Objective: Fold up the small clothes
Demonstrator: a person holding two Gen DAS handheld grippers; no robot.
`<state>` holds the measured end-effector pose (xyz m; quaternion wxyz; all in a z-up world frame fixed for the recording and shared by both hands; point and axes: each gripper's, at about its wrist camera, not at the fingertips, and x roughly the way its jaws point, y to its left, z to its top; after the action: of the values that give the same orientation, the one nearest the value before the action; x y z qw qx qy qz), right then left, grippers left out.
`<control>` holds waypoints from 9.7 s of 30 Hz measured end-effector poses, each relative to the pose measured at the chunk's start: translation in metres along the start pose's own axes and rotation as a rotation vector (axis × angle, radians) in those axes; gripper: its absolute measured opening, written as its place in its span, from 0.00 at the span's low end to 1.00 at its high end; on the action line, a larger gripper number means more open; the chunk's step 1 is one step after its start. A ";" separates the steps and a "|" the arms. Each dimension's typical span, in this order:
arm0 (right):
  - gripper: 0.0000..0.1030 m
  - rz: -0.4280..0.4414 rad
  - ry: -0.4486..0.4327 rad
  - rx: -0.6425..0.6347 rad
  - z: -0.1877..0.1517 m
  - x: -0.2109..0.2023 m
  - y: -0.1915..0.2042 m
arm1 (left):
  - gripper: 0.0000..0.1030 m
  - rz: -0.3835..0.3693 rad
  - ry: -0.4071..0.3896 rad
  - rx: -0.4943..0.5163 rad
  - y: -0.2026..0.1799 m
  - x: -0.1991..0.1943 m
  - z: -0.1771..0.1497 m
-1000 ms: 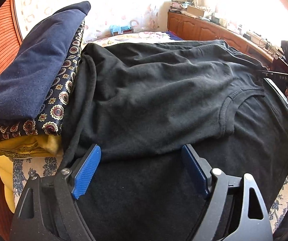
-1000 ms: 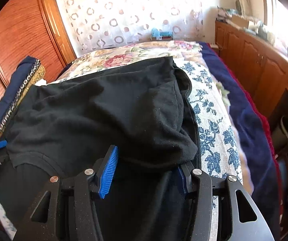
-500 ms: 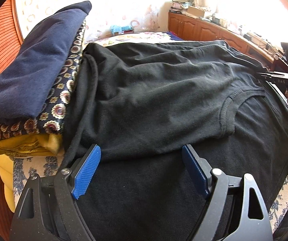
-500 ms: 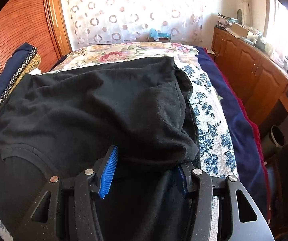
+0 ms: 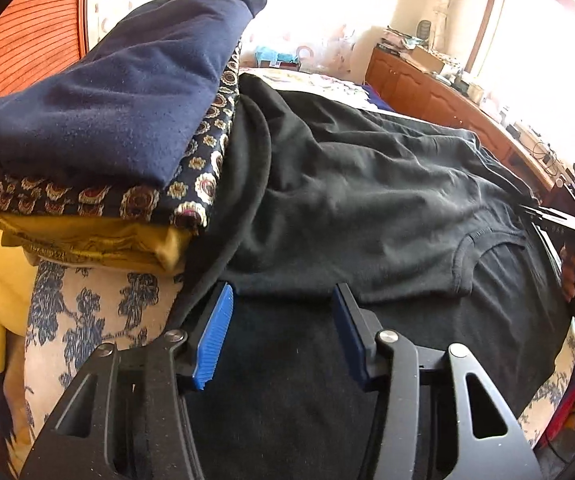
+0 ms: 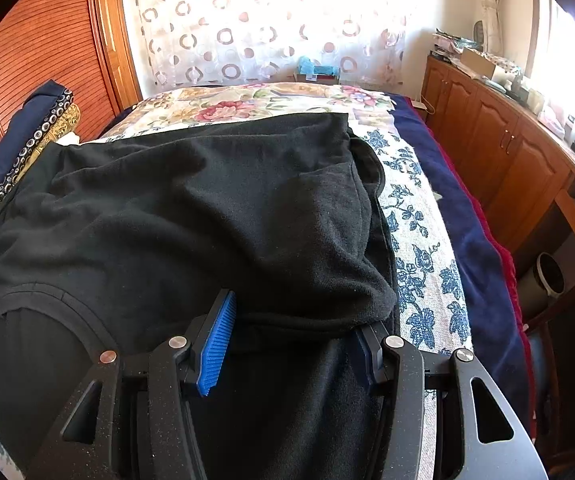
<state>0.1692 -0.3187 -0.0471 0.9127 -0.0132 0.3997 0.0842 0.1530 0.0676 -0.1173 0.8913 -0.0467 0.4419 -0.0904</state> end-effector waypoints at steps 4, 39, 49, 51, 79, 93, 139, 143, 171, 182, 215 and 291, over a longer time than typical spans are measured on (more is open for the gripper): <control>0.52 0.001 -0.001 0.000 0.000 0.000 0.000 | 0.51 0.042 0.001 -0.008 0.002 0.005 0.008; 0.05 -0.008 -0.032 0.008 0.003 -0.008 -0.012 | 0.06 0.001 -0.213 -0.008 -0.013 -0.051 0.017; 0.03 0.045 -0.161 -0.040 -0.001 -0.061 0.002 | 0.06 -0.023 -0.298 0.002 -0.023 -0.079 0.021; 0.03 0.066 -0.179 -0.050 -0.006 -0.075 0.004 | 0.06 -0.032 -0.321 0.001 -0.023 -0.088 0.022; 0.03 0.083 -0.021 -0.123 -0.112 -0.135 0.007 | 0.06 0.009 -0.155 -0.027 0.002 -0.090 -0.069; 0.34 0.046 -0.104 -0.164 -0.113 -0.163 0.029 | 0.14 0.050 -0.156 0.006 -0.003 -0.095 -0.074; 0.87 0.096 -0.040 -0.165 -0.132 -0.058 0.085 | 0.79 0.016 -0.113 -0.192 0.041 -0.071 -0.073; 0.93 0.088 -0.053 -0.156 -0.137 -0.060 0.085 | 0.79 0.030 -0.098 -0.190 0.042 -0.067 -0.074; 0.93 0.115 -0.079 -0.117 -0.141 -0.065 0.071 | 0.09 -0.181 -0.229 0.022 -0.040 -0.100 -0.018; 0.93 0.094 -0.176 -0.038 -0.140 -0.119 0.016 | 0.09 -0.416 -0.258 0.331 -0.200 -0.119 0.054; 0.93 0.129 -0.210 -0.076 -0.115 -0.130 0.021 | 0.74 -0.201 -0.215 0.207 -0.144 -0.089 0.037; 0.03 0.136 0.040 -0.091 0.048 0.054 0.027 | 0.74 -0.212 -0.116 0.205 -0.131 -0.054 0.002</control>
<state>0.2352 -0.2802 -0.0527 0.8951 -0.0292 0.4136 0.1637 0.1066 -0.0494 -0.0522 0.9009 -0.0069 0.3706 -0.2257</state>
